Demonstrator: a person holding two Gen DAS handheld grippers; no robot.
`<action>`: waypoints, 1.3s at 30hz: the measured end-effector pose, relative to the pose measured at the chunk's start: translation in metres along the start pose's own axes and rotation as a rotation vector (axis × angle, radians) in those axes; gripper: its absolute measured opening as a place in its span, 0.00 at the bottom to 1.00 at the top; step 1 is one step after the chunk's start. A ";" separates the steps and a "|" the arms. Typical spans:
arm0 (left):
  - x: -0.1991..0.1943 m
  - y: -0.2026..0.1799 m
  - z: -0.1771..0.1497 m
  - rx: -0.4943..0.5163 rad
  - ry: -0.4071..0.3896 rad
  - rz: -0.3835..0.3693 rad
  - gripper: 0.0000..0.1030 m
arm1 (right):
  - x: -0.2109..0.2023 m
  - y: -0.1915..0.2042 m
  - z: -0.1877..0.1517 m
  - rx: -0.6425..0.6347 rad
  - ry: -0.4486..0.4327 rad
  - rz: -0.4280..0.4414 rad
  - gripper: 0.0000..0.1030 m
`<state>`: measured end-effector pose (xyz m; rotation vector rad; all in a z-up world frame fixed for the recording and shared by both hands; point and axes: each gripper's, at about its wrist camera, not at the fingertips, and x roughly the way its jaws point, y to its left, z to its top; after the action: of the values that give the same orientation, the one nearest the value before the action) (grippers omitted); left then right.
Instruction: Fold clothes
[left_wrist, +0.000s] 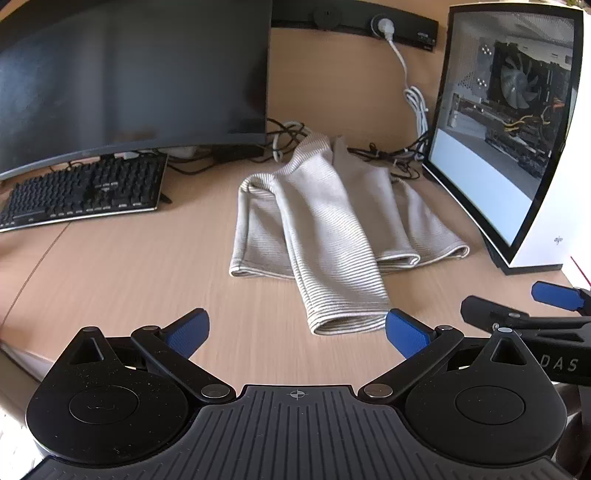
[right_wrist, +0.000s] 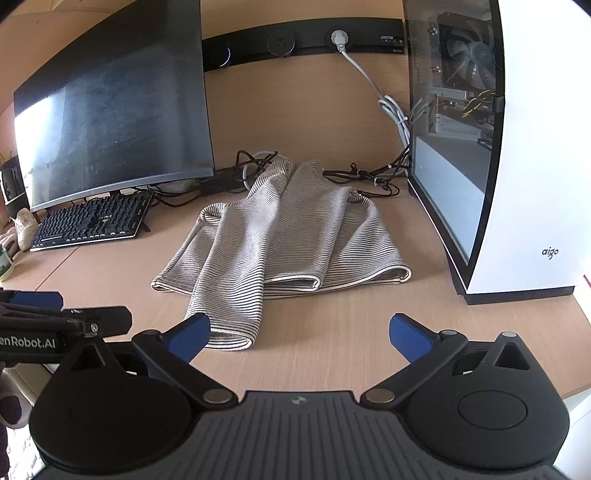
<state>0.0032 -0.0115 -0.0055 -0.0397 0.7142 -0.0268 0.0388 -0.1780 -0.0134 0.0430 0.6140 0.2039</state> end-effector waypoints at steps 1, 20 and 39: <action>0.001 0.000 0.000 -0.001 0.006 0.000 1.00 | 0.001 0.000 0.000 0.002 0.003 0.000 1.00; 0.008 0.002 0.001 -0.009 0.026 0.012 1.00 | 0.007 0.000 0.001 0.003 0.020 0.006 1.00; 0.024 0.009 0.008 -0.004 0.043 -0.013 1.00 | 0.024 0.006 0.005 0.009 0.050 -0.027 1.00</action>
<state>0.0271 -0.0031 -0.0157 -0.0473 0.7567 -0.0387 0.0599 -0.1667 -0.0220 0.0388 0.6648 0.1764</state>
